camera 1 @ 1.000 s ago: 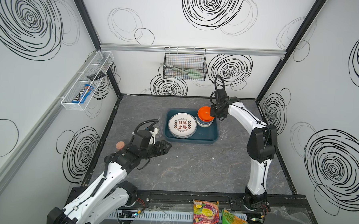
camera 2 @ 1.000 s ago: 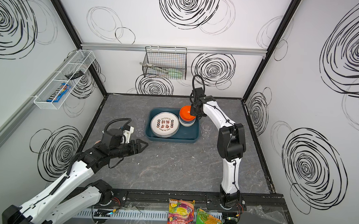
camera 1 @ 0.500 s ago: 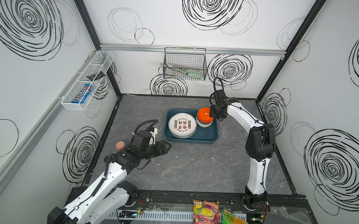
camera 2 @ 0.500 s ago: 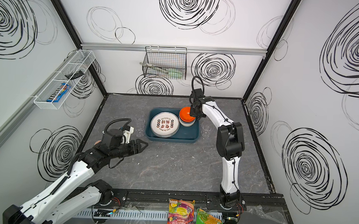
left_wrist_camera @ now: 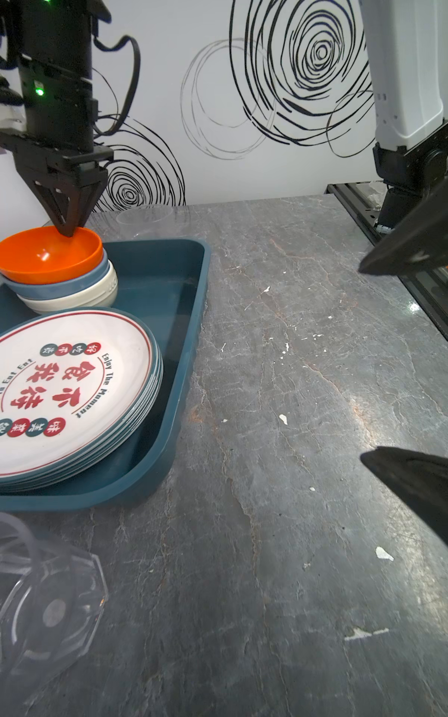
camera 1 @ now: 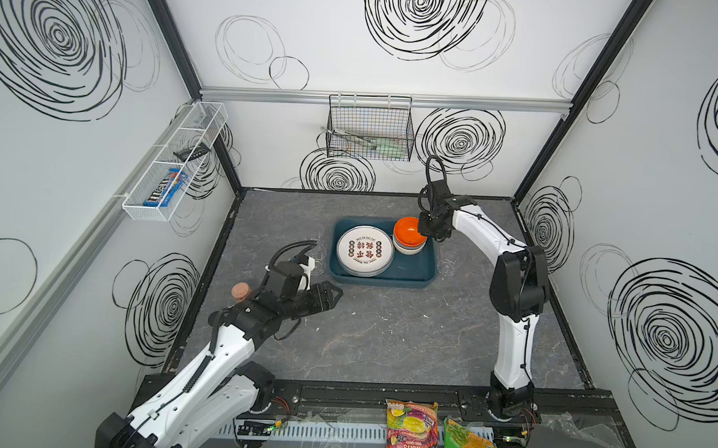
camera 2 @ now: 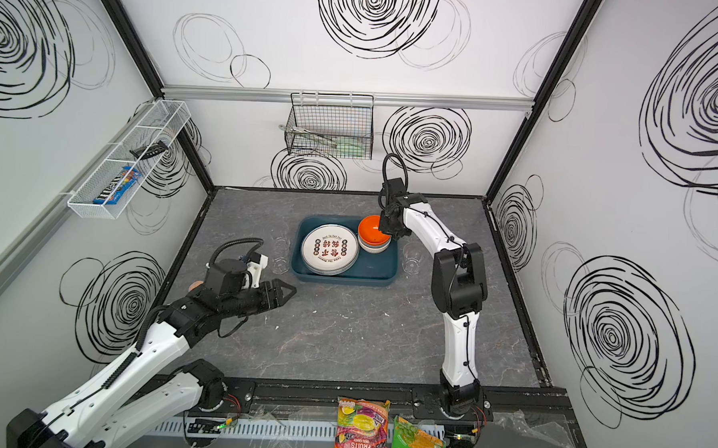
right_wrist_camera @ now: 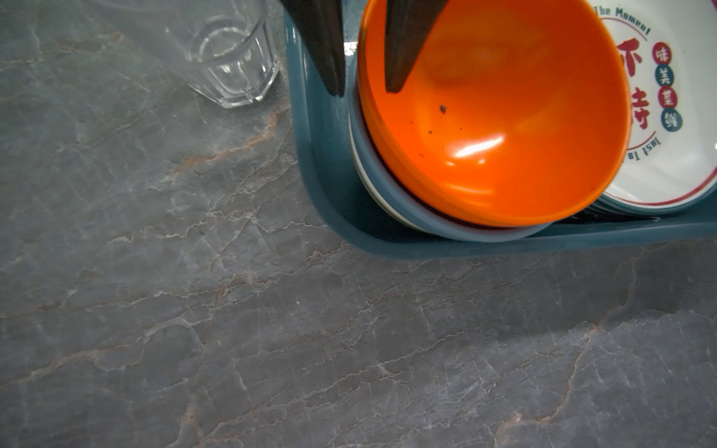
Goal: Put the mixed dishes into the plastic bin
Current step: 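Lower the orange bowl onto the blue bowl in the bin, then open the right gripper and raise it while the left gripper moves toward the bin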
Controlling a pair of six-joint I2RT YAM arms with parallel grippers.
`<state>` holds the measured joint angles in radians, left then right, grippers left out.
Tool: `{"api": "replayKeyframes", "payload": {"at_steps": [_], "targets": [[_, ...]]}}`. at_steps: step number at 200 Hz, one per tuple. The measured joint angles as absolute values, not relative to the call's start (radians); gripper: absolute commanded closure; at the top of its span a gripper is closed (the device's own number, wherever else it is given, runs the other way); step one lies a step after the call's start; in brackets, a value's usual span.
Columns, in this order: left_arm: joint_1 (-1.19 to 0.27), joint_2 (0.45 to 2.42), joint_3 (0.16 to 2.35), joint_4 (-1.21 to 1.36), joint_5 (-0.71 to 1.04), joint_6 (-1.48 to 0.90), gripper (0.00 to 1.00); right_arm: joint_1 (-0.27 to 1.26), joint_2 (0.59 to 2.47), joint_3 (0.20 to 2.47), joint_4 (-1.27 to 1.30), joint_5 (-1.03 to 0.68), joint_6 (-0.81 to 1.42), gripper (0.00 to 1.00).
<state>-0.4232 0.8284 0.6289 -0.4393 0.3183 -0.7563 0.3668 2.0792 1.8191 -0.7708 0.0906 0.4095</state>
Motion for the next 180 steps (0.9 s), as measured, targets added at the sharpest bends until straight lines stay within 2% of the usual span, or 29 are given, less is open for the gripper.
{"api": "replayKeyframes", "payload": {"at_steps": [64,140,180], "targets": [[-0.423,0.82,0.628,-0.44,0.316,-0.761,0.26,0.367,2.055,1.81,-0.769,0.091,0.415,0.7],[-0.396,0.81,0.64,-0.471,0.283,-0.759,0.27,0.369,1.849,1.698,-0.74,0.083,0.422,0.69],[-0.364,0.83,0.663,-0.485,0.256,-0.755,0.29,0.376,1.777,1.588,-0.692,0.014,0.422,0.69]]}}
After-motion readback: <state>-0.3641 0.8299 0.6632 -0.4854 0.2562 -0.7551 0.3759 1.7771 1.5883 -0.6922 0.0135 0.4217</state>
